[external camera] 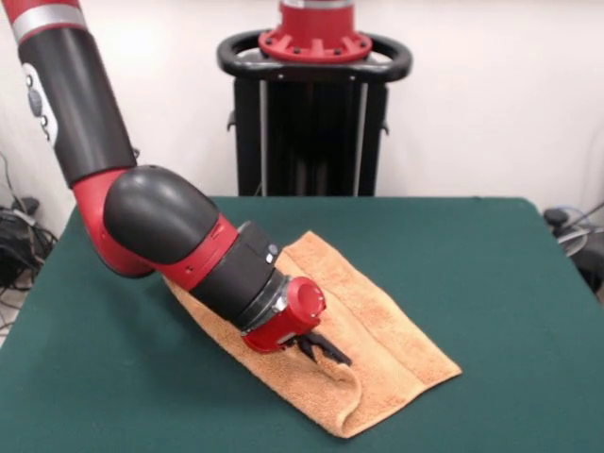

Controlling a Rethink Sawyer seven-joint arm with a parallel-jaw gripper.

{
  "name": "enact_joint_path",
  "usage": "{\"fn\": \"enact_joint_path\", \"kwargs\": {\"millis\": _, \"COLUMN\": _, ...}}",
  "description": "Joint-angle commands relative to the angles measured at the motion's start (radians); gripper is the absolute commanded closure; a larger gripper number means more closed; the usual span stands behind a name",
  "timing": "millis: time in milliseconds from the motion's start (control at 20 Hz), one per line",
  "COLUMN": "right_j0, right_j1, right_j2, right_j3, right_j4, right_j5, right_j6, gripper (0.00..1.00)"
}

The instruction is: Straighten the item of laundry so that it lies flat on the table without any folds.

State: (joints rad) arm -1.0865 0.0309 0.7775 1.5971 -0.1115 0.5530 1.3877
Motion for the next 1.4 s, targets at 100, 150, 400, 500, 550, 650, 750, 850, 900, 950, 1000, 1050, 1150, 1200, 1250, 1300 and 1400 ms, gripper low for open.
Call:
{"fn": "enact_joint_path", "kwargs": {"millis": 100, "right_j0": 0.038, "right_j1": 0.026, "right_j2": 0.009, "right_j3": 0.011, "right_j4": -0.14, "right_j5": -0.012, "right_j6": -0.13, "gripper": 1.0}}
{"fn": "enact_joint_path", "kwargs": {"millis": 150, "right_j0": 0.042, "right_j1": 0.025, "right_j2": 0.009, "right_j3": 0.001, "right_j4": -0.148, "right_j5": -0.019, "right_j6": -0.127, "gripper": 1.0}}
{"fn": "enact_joint_path", "kwargs": {"millis": 400, "right_j0": 0.041, "right_j1": 0.024, "right_j2": 0.009, "right_j3": -0.015, "right_j4": -0.204, "right_j5": -0.038, "right_j6": -0.125, "gripper": 1.0}}
{"fn": "enact_joint_path", "kwargs": {"millis": 500, "right_j0": 0.04, "right_j1": 0.02, "right_j2": 0.011, "right_j3": -0.015, "right_j4": -0.217, "right_j5": -0.035, "right_j6": -0.108, "gripper": 0.0}}
{"fn": "enact_joint_path", "kwargs": {"millis": 550, "right_j0": 0.04, "right_j1": 0.017, "right_j2": 0.012, "right_j3": -0.013, "right_j4": -0.217, "right_j5": -0.04, "right_j6": -0.101, "gripper": 0.0}}
{"fn": "enact_joint_path", "kwargs": {"millis": 650, "right_j0": 0.042, "right_j1": 0.008, "right_j2": 0.016, "right_j3": -0.013, "right_j4": -0.215, "right_j5": -0.047, "right_j6": -0.085, "gripper": 0.0}}
{"fn": "enact_joint_path", "kwargs": {"millis": 750, "right_j0": 0.044, "right_j1": -0.015, "right_j2": 0.016, "right_j3": -0.012, "right_j4": -0.237, "right_j5": -0.071, "right_j6": -0.082, "gripper": 0.0}}
{"fn": "enact_joint_path", "kwargs": {"millis": 850, "right_j0": 0.059, "right_j1": -0.083, "right_j2": 0.006, "right_j3": -0.003, "right_j4": -0.288, "right_j5": -0.12, "right_j6": -0.061, "gripper": 0.0}}
{"fn": "enact_joint_path", "kwargs": {"millis": 900, "right_j0": 0.078, "right_j1": -0.146, "right_j2": -0.014, "right_j3": 0.008, "right_j4": -0.318, "right_j5": -0.15, "right_j6": -0.025, "gripper": 0.0}}
{"fn": "enact_joint_path", "kwargs": {"millis": 950, "right_j0": 0.089, "right_j1": -0.194, "right_j2": -0.027, "right_j3": 0.025, "right_j4": -0.337, "right_j5": -0.167, "right_j6": 0.003, "gripper": 0.0}}
{"fn": "enact_joint_path", "kwargs": {"millis": 1000, "right_j0": 0.101, "right_j1": -0.234, "right_j2": -0.045, "right_j3": 0.039, "right_j4": -0.347, "right_j5": -0.174, "right_j6": 0.034, "gripper": 0.0}}
{"fn": "enact_joint_path", "kwargs": {"millis": 1050, "right_j0": 0.107, "right_j1": -0.254, "right_j2": -0.054, "right_j3": 0.048, "right_j4": -0.355, "right_j5": -0.177, "right_j6": 0.054, "gripper": 0.0}}
{"fn": "enact_joint_path", "kwargs": {"millis": 1150, "right_j0": 0.104, "right_j1": -0.252, "right_j2": -0.057, "right_j3": 0.055, "right_j4": -0.367, "right_j5": -0.192, "right_j6": 0.067, "gripper": 0.0}}
{"fn": "enact_joint_path", "kwargs": {"millis": 1200, "right_j0": 0.104, "right_j1": -0.246, "right_j2": -0.058, "right_j3": 0.054, "right_j4": -0.374, "right_j5": -0.206, "right_j6": 0.07, "gripper": 0.0}}
{"fn": "enact_joint_path", "kwargs": {"millis": 1250, "right_j0": 0.105, "right_j1": -0.248, "right_j2": -0.057, "right_j3": 0.054, "right_j4": -0.381, "right_j5": -0.213, "right_j6": 0.074, "gripper": 0.0}}
{"fn": "enact_joint_path", "kwargs": {"millis": 1300, "right_j0": 0.112, "right_j1": -0.254, "right_j2": -0.062, "right_j3": 0.055, "right_j4": -0.39, "right_j5": -0.226, "right_j6": 0.081, "gripper": 0.0}}
{"fn": "enact_joint_path", "kwargs": {"millis": 1400, "right_j0": 0.149, "right_j1": -0.303, "right_j2": -0.088, "right_j3": 0.056, "right_j4": -0.42, "right_j5": -0.269, "right_j6": 0.112, "gripper": 0.0}}
